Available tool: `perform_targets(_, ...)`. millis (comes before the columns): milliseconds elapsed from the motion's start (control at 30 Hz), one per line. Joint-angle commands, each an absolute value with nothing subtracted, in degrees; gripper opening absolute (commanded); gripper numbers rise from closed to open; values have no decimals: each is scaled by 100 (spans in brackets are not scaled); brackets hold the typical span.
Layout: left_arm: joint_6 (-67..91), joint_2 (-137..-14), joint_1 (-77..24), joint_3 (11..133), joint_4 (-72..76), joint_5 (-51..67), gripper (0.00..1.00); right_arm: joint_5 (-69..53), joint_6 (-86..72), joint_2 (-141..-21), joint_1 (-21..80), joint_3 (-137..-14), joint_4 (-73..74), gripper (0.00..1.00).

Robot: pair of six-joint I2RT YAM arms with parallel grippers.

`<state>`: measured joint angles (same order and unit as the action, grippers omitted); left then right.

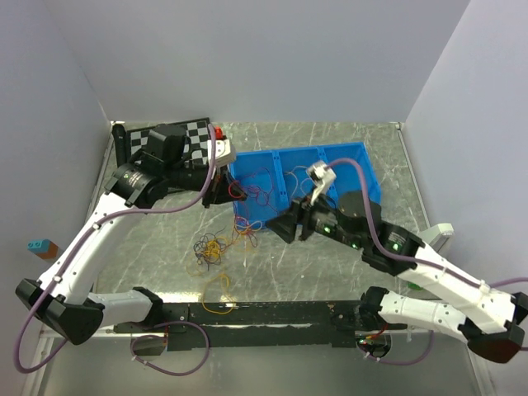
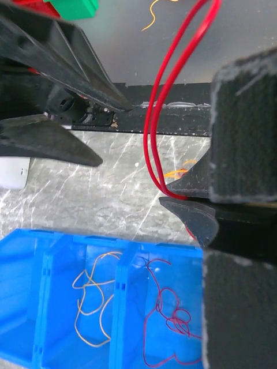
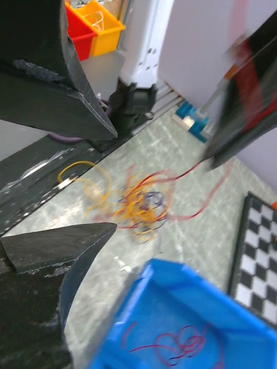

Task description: Untangle the cables

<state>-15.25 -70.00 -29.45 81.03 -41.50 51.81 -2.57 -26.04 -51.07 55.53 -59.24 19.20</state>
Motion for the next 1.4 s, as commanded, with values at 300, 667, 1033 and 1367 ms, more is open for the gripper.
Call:
perform_targets(300,-1547,-6943,-2953,8745,-4491,5194,1,-1028,-2260,-4789,5590,-4860,739,69)
perform_targets(667,-1723,-6970,-2953,8877,-4746,5379,1,-1222,-1372,-5379,5581,-5045,184,67)
perform_targets(1033,-1705,-6970,-2953,8930,-4764,5397,1,-1661,-1239,-5958,5572,-5238,-211,56)
perform_targets(1367,-1697,-6891,-2953,8772,-4563,4389,1,-1153,-1652,-5293,5590,-4906,474,0)
